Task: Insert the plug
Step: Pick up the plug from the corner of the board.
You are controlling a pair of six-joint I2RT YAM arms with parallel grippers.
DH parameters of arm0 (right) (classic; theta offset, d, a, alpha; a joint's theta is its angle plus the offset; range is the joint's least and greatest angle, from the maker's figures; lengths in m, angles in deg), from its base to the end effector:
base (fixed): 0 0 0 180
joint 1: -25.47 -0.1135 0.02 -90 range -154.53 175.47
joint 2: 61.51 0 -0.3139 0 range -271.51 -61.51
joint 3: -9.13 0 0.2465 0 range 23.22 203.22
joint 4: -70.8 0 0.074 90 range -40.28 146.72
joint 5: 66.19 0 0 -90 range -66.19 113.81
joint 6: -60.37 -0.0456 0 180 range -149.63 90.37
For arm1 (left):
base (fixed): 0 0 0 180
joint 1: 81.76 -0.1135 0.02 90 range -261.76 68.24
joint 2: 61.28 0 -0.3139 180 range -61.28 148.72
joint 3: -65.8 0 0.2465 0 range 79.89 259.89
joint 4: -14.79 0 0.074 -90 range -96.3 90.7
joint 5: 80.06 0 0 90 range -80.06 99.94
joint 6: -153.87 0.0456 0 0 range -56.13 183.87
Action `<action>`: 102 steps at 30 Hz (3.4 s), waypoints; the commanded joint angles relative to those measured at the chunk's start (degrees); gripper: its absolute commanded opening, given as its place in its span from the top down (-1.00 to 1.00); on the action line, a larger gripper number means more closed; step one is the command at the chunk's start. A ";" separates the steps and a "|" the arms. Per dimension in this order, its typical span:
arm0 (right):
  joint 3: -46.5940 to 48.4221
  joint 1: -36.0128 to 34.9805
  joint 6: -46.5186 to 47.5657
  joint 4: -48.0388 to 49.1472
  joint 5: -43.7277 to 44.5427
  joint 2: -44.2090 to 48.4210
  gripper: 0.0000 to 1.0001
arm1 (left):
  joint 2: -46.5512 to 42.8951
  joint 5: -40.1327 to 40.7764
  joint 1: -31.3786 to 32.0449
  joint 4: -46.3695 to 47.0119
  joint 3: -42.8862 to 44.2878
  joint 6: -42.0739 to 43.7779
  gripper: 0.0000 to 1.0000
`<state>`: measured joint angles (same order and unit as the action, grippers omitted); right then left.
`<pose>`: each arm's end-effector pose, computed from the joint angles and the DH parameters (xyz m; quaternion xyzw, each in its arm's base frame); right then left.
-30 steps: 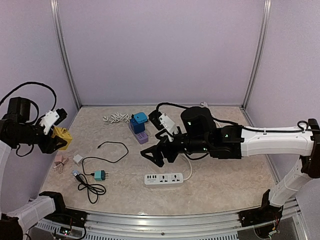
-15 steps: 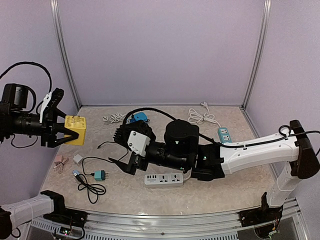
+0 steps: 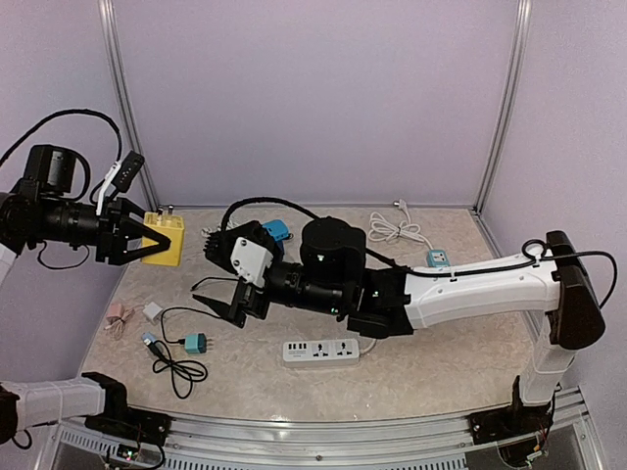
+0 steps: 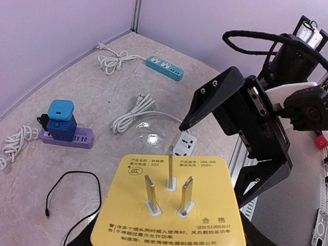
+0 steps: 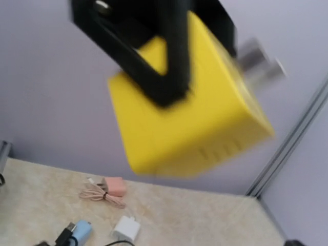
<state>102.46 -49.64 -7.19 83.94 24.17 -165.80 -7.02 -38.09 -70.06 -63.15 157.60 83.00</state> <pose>0.1182 0.4435 0.3754 -0.5201 0.4587 0.3176 0.6466 0.1025 -0.0558 0.4508 0.3850 0.7540 -0.3438 0.4063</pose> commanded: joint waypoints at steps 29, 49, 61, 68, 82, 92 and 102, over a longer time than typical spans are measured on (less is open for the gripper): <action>14.54 6.72 -34.18 -1.06 -27.37 1.49 -0.99 | -6.89 -5.14 10.48 34.16 2.17 -8.88 1.00; 22.80 6.57 -35.39 -1.33 -33.39 -5.81 0.35 | -5.74 -8.45 14.21 40.40 -4.84 -14.43 1.00; 16.45 6.63 -21.67 -22.84 -24.96 3.05 1.00 | -7.13 -1.78 13.35 21.58 -0.95 9.17 -0.88; 20.11 2.23 -7.11 -51.99 -5.11 4.22 1.00 | -6.72 12.40 16.16 4.04 1.37 28.66 -0.92; 25.43 -2.60 -3.00 -49.71 3.01 2.95 1.00 | -0.23 17.25 28.22 -1.35 3.74 27.53 -0.84; 26.03 -2.81 -1.80 -47.28 3.35 2.31 1.00 | 0.41 17.45 30.24 0.93 4.45 27.18 -0.76; 27.46 -2.78 -1.25 -45.49 0.49 1.22 1.00 | 1.15 18.96 32.12 2.20 4.76 26.91 -0.55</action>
<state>127.07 -52.05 -8.90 33.84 26.01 -163.83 -6.41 -19.49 -38.93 -61.49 161.60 110.17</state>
